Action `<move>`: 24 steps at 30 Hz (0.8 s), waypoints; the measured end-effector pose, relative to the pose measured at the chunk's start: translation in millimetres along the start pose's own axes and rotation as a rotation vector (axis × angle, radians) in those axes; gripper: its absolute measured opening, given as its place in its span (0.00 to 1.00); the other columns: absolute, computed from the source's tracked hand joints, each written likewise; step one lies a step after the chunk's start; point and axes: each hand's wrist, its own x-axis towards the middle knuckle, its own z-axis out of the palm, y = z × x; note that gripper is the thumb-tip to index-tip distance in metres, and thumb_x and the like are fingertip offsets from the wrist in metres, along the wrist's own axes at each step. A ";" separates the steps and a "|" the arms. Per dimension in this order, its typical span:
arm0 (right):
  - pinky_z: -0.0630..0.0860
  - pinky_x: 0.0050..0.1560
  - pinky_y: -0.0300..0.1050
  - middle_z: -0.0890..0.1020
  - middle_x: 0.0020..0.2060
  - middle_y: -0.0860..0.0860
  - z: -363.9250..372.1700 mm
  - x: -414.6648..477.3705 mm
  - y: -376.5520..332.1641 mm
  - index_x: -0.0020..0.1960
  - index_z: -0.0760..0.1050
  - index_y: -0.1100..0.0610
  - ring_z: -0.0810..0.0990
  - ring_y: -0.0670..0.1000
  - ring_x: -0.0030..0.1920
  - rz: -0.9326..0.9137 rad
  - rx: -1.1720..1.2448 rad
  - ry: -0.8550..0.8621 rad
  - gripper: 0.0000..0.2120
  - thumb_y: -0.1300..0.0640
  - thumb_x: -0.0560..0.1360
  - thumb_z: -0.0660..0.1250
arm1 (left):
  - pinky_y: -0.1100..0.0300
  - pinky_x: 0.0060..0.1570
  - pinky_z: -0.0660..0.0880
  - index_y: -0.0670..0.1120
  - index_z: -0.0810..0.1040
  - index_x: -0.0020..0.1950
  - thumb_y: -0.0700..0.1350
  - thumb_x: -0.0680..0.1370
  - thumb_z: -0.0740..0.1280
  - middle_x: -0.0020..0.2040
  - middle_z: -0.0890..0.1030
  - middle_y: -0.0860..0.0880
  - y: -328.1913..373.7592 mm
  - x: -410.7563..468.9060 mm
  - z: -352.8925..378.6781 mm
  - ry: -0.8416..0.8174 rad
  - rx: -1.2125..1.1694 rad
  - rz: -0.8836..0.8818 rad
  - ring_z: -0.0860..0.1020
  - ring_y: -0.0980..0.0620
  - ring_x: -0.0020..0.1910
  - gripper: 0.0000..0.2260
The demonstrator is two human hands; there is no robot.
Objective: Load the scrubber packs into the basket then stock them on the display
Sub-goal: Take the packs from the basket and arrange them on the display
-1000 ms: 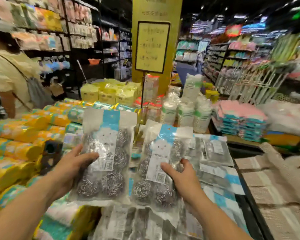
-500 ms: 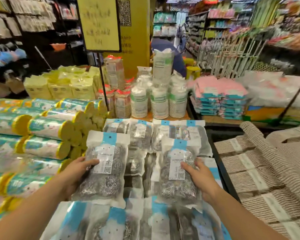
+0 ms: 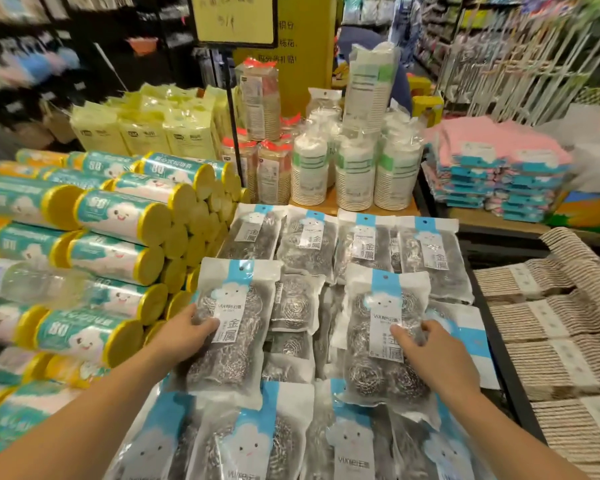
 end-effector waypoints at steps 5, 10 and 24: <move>0.76 0.54 0.54 0.77 0.64 0.53 -7.4 -3.8 -2.3 0.70 0.67 0.53 0.78 0.59 0.62 0.024 -0.150 0.065 0.38 0.25 0.73 0.55 | 0.51 0.61 0.71 0.45 0.64 0.77 0.50 0.80 0.66 0.70 0.75 0.44 -1.8 -12.3 -0.3 0.103 -0.007 0.092 0.76 0.45 0.60 0.27; 0.74 0.57 0.57 0.70 0.69 0.57 -17.2 -24.0 -17.9 0.74 0.64 0.57 0.69 0.61 0.68 -0.084 -0.208 0.239 0.40 0.29 0.74 0.59 | 0.49 0.60 0.73 0.44 0.68 0.74 0.52 0.78 0.69 0.69 0.74 0.41 -8.7 -34.8 -23.6 0.194 0.068 0.196 0.75 0.42 0.64 0.28; 0.76 0.57 0.54 0.76 0.60 0.52 114.5 -273.2 -235.7 0.64 0.72 0.53 0.76 0.55 0.63 -0.801 0.057 -0.002 0.24 0.39 0.75 0.67 | 0.52 0.50 0.76 0.46 0.74 0.67 0.64 0.66 0.67 0.52 0.79 0.46 -226.0 -196.3 -215.4 0.395 -0.021 0.107 0.79 0.45 0.48 0.34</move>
